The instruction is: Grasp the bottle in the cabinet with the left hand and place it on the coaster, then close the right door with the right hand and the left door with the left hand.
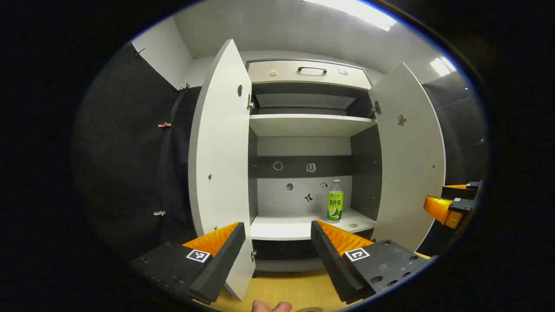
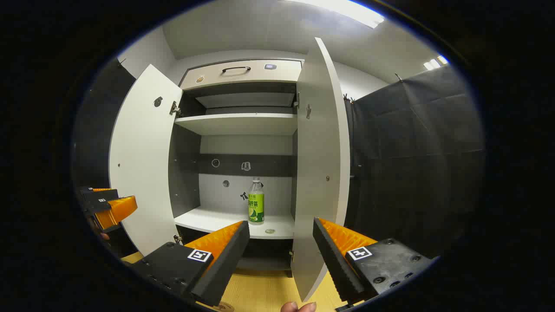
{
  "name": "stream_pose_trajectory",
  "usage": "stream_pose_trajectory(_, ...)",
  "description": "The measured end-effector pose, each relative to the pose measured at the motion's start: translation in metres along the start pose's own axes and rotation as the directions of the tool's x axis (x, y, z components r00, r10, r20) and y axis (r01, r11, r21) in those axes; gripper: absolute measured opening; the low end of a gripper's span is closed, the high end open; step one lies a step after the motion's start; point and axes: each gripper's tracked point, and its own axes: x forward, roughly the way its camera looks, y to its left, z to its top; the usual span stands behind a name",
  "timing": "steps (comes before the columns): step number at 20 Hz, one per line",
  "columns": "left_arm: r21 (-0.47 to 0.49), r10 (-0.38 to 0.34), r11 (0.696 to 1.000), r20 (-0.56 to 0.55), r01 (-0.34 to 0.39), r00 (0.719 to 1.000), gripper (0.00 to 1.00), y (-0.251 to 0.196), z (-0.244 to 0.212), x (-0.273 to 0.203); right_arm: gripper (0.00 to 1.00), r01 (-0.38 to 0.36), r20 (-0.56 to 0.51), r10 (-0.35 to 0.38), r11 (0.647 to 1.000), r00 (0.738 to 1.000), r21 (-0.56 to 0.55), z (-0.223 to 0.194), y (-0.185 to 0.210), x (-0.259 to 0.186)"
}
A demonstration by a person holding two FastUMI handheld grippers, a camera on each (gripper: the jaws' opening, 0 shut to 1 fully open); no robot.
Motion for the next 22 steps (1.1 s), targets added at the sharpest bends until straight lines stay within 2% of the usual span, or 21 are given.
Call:
stream_pose_trajectory(13,0.001,-0.007,1.000,0.008,0.007,1.000,0.96,-0.008,0.005,0.006,0.98,-0.011,0.005,0.011,1.000,1.000,0.013,0.003,0.002,0.003)
stream_pose_trajectory(22,0.000,-0.045,0.999,0.004,0.045,0.999,0.97,-0.036,0.004,0.023,0.98,-0.015,0.006,0.015,1.000,1.000,0.023,0.009,-0.007,0.000)
